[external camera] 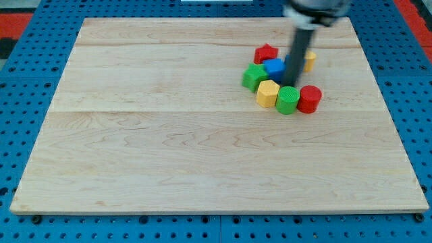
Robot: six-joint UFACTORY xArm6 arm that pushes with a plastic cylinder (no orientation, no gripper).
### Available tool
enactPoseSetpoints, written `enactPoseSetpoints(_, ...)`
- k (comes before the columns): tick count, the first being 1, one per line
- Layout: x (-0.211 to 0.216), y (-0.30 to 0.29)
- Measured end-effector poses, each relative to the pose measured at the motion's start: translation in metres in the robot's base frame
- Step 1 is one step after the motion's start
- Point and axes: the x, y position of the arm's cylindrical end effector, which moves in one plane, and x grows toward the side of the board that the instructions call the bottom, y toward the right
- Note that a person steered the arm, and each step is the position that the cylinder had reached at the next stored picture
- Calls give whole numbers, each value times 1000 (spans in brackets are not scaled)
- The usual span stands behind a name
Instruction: Slide the yellow hexagon towards the bottom center
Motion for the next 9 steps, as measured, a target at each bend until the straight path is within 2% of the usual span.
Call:
enactPoseSetpoints(1, 1, -101)
enactPoseSetpoints(3, 10, -66)
enactPoseSetpoints(4, 42, -53)
enactPoseSetpoints(6, 61, 6)
enactPoseSetpoints(7, 83, -5)
enactPoseSetpoints(8, 84, -93)
enactPoseSetpoints(9, 97, -140)
